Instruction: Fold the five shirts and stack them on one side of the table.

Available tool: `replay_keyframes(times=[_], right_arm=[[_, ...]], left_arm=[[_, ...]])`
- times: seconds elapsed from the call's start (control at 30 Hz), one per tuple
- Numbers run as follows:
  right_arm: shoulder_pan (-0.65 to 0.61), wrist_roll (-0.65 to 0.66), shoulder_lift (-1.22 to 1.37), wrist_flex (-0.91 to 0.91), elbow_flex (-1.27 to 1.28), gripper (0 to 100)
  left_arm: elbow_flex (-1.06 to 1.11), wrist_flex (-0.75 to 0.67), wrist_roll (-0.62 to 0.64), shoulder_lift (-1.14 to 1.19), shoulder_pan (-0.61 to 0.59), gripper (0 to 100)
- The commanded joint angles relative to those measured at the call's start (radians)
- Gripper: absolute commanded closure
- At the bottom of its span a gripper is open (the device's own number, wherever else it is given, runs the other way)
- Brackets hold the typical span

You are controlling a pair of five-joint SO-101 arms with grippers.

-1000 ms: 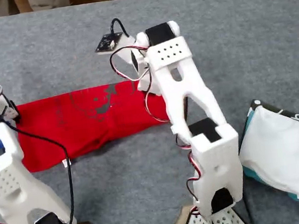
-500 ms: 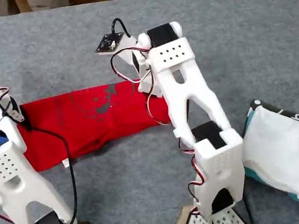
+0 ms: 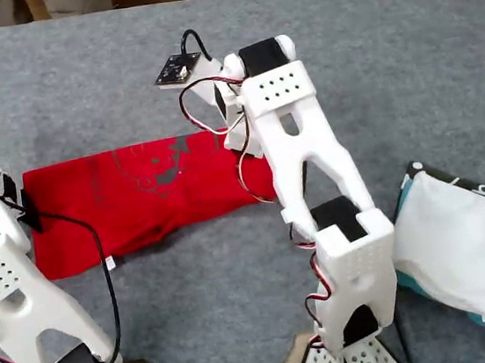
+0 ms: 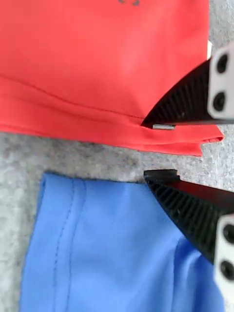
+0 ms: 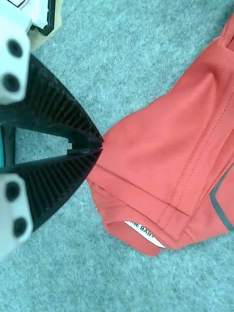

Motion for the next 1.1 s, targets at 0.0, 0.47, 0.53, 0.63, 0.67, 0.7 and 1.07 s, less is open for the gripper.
replay_keyframes(times=[0.0, 0.47, 0.53, 0.63, 0.67, 0.7, 1.07], right_arm=[[0.013, -0.009, -0.074, 0.012, 0.001, 99.5], [0.013, -0.006, -0.074, 0.012, 0.001, 99.5], [0.013, -0.006, -0.074, 0.012, 0.001, 99.5], [0.013, -0.006, -0.074, 0.012, 0.001, 99.5], [0.013, -0.006, -0.074, 0.012, 0.001, 99.5], [0.013, -0.006, -0.074, 0.012, 0.001, 99.5], [0.042, -0.034, -0.099, 0.012, -0.010, 99.5]], left_arm=[[0.000, 0.009, -0.003, -0.013, 0.029, 85], [0.040, -0.071, 0.055, 0.081, 0.038, 85], [0.043, -0.071, 0.055, 0.082, 0.038, 86], [0.043, -0.064, 0.057, 0.082, 0.041, 89], [0.043, -0.064, 0.057, 0.084, 0.044, 93], [0.043, -0.064, 0.057, 0.084, 0.046, 97], [0.009, -0.034, 0.129, 0.036, 0.094, 98]])
